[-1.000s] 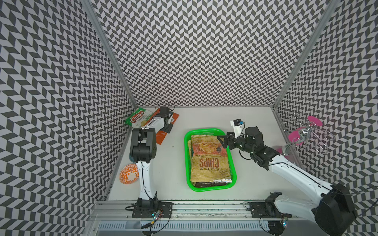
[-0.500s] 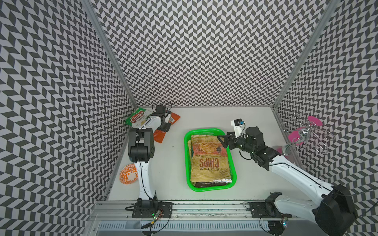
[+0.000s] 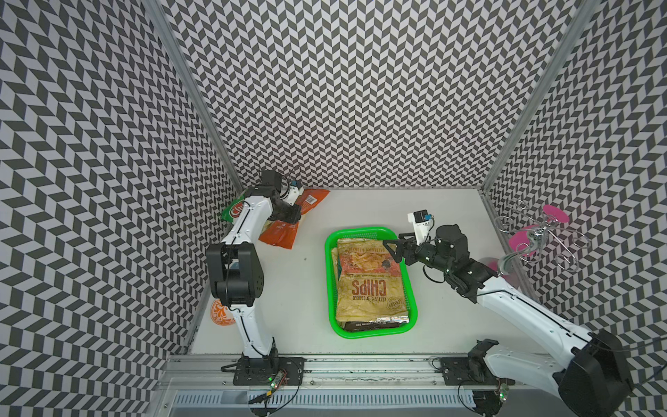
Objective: Put the potato chips into the basket
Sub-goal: Pick up the potato chip from the center of the board.
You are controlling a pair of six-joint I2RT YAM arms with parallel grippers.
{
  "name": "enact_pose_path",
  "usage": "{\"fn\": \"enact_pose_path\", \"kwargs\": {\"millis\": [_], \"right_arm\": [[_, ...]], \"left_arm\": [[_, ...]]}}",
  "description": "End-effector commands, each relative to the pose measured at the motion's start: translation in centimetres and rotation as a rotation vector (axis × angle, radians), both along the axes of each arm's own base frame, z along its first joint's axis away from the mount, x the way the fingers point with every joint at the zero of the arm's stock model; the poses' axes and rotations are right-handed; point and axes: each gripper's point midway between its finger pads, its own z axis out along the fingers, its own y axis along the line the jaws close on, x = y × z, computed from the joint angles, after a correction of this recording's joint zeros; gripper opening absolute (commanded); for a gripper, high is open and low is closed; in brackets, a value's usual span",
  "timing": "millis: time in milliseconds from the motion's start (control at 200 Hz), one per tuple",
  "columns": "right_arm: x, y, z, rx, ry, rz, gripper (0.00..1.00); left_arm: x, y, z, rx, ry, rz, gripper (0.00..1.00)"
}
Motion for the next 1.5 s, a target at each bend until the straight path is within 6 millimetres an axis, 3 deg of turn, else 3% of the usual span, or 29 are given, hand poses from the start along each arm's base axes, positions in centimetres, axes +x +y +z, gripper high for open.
{"fn": "enact_pose_path", "kwargs": {"millis": [0,220,376,581,826,981,1152,1292,1492], "right_arm": [[-0.7,0.6,1.9,0.070,-0.050,0.047,0.82],[-1.4,1.0,2.1,0.101,-0.045,0.088,0.83],[-3.2,2.4,2.9,0.175,-0.067,0.224,0.86],[-4.7,3.1,4.1,0.297,-0.059,0.394,0.89],[-4.0,3.4,5.2,0.378,-0.082,0.500,0.91],[-3.0,3.7,6.3,0.395,-0.134,0.520,0.92],[-1.5,3.6,8.0,0.443,-0.193,0.504,0.90],[-1.4,3.1,9.6,0.499,-0.256,0.514,0.89],[-1.7,2.8,10.4,0.565,-0.284,0.559,0.89]], "left_arm": [[-2.4,-2.3,5.8,-0.192,-0.042,-0.121,0.00],[-7.0,-6.1,11.6,-0.448,-0.042,-0.297,0.00],[-11.1,-8.5,14.9,-0.670,-0.019,-0.439,0.00],[-14.6,-9.8,16.8,-0.754,-0.087,-0.548,0.00],[-18.4,-11.5,19.8,-0.920,-0.107,-0.641,0.00],[-20.7,-13.0,20.8,-1.039,-0.059,-0.701,0.00],[-22.9,-14.7,20.7,-1.042,-0.026,-0.771,0.00],[-23.9,-15.2,20.9,-1.051,-0.018,-0.794,0.00],[-24.7,-15.6,21.3,-1.054,-0.006,-0.813,0.00]]}}
